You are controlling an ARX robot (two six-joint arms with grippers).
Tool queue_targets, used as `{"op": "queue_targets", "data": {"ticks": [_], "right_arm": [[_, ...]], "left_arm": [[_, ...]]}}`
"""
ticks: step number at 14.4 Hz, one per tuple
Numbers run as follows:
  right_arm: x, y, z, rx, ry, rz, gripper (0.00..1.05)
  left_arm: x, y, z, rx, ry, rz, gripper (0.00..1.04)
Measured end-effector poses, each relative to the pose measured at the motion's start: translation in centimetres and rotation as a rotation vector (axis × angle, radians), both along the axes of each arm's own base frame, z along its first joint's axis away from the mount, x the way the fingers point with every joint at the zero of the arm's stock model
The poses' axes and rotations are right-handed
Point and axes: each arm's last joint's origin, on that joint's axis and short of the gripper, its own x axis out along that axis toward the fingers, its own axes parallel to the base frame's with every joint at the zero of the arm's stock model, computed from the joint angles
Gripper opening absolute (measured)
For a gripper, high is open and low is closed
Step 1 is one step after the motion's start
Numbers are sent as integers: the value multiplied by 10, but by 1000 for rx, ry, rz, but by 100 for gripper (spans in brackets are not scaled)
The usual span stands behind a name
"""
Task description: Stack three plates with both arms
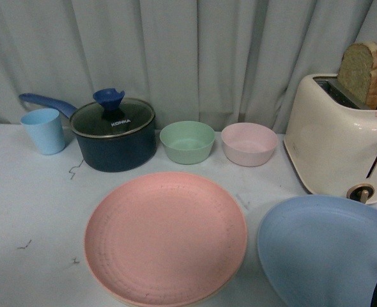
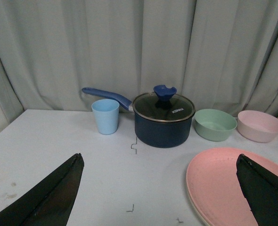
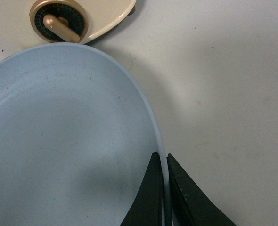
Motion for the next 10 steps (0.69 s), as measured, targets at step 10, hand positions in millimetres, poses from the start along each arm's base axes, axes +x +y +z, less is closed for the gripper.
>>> {"op": "queue_targets", "data": {"ticks": [10], "right_arm": [[-40, 20, 76, 142, -292, 104, 3]], "left_arm": [[0, 0, 0, 0, 0, 0, 98]]}}
